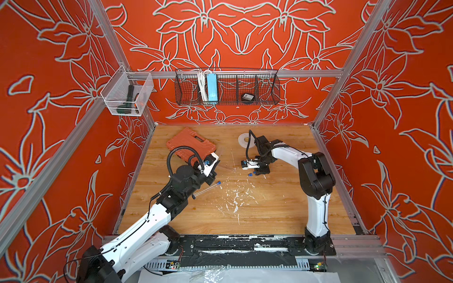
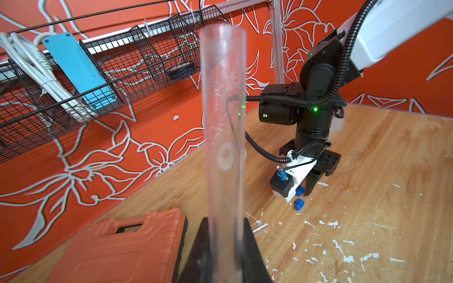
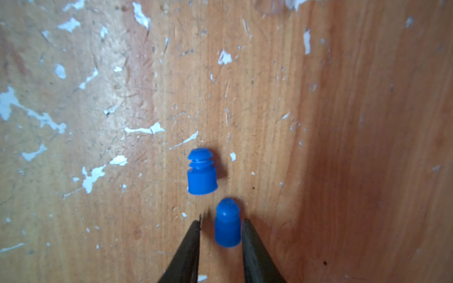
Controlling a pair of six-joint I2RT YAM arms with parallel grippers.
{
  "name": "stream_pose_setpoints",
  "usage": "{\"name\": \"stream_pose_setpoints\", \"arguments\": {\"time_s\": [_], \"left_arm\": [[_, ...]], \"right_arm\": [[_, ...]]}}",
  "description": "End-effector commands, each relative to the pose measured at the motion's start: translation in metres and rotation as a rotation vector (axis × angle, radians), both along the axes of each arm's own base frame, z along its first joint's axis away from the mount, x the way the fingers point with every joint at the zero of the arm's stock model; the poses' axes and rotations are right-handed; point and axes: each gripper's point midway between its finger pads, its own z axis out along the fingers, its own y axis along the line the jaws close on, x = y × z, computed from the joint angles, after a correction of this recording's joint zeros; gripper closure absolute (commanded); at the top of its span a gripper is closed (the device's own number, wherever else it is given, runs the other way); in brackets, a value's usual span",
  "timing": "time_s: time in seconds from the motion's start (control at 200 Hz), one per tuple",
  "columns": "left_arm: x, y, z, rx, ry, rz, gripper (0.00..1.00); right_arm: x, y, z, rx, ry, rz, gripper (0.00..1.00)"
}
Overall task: Insert stoppers into test tubes
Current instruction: Pick up the stopper from the center of the board.
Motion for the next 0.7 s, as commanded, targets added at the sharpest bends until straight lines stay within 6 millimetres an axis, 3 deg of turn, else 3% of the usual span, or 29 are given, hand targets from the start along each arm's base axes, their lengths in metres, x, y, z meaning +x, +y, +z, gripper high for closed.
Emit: {"name": "stream_pose_setpoints", "arguments": {"time_s": [0.0, 0.52, 0.696], "left_arm": [[-0.0012, -0.0006, 0.0064, -0.024, -0.023, -0.011, 1.0], [-0.0013, 0.0, 0.0055, -0.017, -0.026, -0.013, 1.0], [-0.0008, 0.0009, 0.0032, -0.005, -0.029, -0.009, 1.0]], "right_arm": [[-0.0035, 0.0017, -0.006, -0.013, 0.026, 0.03, 0.7], [-0.0023, -0.0033, -0.0144, -0.049, 0.036, 0.015, 0.84], [-0.004, -0.0013, -0.0051, -0.033, 0.029, 0.004, 0.89]]}}
